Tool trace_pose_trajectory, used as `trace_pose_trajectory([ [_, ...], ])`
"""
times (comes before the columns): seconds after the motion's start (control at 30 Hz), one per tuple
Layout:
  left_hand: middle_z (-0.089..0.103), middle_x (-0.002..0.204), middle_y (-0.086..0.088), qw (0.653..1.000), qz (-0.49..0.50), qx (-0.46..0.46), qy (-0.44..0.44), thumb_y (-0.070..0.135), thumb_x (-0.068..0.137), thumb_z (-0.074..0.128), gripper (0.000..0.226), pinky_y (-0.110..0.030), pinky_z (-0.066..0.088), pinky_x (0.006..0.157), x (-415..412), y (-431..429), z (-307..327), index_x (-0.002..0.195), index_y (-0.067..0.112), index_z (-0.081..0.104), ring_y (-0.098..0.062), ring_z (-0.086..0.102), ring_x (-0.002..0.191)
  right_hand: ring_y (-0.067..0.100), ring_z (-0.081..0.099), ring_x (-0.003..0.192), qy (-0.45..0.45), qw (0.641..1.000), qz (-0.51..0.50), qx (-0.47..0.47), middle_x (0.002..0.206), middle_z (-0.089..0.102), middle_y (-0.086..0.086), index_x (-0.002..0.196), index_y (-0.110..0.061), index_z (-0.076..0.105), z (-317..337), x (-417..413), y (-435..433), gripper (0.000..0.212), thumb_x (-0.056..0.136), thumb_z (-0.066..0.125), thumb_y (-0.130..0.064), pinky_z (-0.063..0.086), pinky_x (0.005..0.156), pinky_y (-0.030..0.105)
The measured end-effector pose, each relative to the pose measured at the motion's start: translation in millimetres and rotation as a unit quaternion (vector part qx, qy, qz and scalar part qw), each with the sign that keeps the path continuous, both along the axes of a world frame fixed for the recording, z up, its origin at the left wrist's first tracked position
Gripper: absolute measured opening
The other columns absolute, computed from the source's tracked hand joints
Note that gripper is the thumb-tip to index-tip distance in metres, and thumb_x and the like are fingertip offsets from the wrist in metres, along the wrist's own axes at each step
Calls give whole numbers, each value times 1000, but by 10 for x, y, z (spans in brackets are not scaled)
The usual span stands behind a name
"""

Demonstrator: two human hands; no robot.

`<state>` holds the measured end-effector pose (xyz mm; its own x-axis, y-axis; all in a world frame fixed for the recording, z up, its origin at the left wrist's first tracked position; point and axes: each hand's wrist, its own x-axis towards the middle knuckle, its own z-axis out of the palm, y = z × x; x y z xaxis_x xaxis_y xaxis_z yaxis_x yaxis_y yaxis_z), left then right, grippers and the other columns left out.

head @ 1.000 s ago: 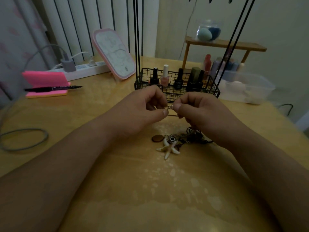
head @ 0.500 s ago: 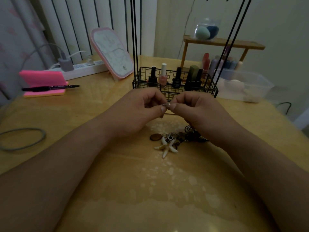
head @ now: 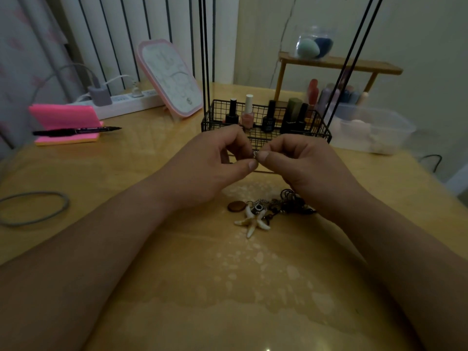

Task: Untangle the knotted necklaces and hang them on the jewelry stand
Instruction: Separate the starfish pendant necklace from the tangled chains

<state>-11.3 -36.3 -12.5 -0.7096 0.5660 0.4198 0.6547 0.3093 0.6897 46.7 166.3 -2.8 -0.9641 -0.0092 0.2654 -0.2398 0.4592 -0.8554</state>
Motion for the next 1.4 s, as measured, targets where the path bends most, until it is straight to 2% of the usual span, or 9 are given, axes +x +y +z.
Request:
trace_pose_trajectory([
  [0.3,61,75,29,999,32,-20,22,26,98,69,4,-11,40,58,0,18,-34,97,24,71,2,52,63,23,61,70,19,997,-11,75,80,71,4,92,-31,76,-44,-10,-28,12,98,69,-39,49,58,36],
  [0.37,64,78,22,999,35,-27,23,27,98,68,6,-11,41,61,-9,12,-29,96,25,73,0,56,69,16,58,66,17,997,-11,75,79,69,5,90,-31,75,-53,-12,-35,12,98,70,-38,47,57,31],
  [0.5,69,82,7,999,31,-20,-4,24,99,67,8,-14,46,63,-9,12,-15,94,22,72,-6,61,75,19,53,65,-9,999,-7,41,82,68,16,90,-26,76,-57,-23,-25,13,95,72,-37,44,59,36],
  [0.63,65,77,3,999,32,-16,-6,21,99,67,8,-15,44,59,12,24,-7,91,18,69,-2,54,66,5,43,51,-35,999,0,17,68,58,2,93,-25,76,-34,-13,-14,10,95,73,-34,37,49,21],
  [0.77,62,75,6,999,27,-26,-3,18,94,69,7,-14,43,58,24,21,-16,88,18,66,-2,54,65,9,45,55,-29,998,-2,51,74,64,13,91,-26,75,-29,5,-32,11,96,72,-35,39,53,28],
  [1.0,64,81,-4,1000,16,-18,4,13,88,68,7,-25,45,59,46,26,9,84,13,62,-14,55,68,7,44,49,-80,997,7,-1,59,54,-7,89,-19,71,-17,-10,-43,14,100,66,-27,36,47,23],
  [1.17,63,80,-3,1000,20,-8,8,17,85,69,11,-26,46,60,49,31,-3,83,12,60,-14,55,70,-1,45,50,-64,993,28,98,63,57,-11,95,-22,70,-16,19,-88,13,99,65,-33,37,49,18],
  [1.27,64,85,-9,999,20,23,-21,16,83,71,13,-23,45,60,45,37,13,87,10,60,-13,54,70,4,45,56,-30,991,25,128,71,58,-3,94,-28,68,-29,38,-102,13,98,66,-40,39,53,28],
  [1.4,67,88,-4,997,-4,37,-66,8,88,70,21,-21,49,65,19,31,10,102,19,61,-14,61,77,4,44,56,5,988,7,155,69,55,-4,94,-28,67,-63,22,-88,12,99,66,-40,38,54,29],
])
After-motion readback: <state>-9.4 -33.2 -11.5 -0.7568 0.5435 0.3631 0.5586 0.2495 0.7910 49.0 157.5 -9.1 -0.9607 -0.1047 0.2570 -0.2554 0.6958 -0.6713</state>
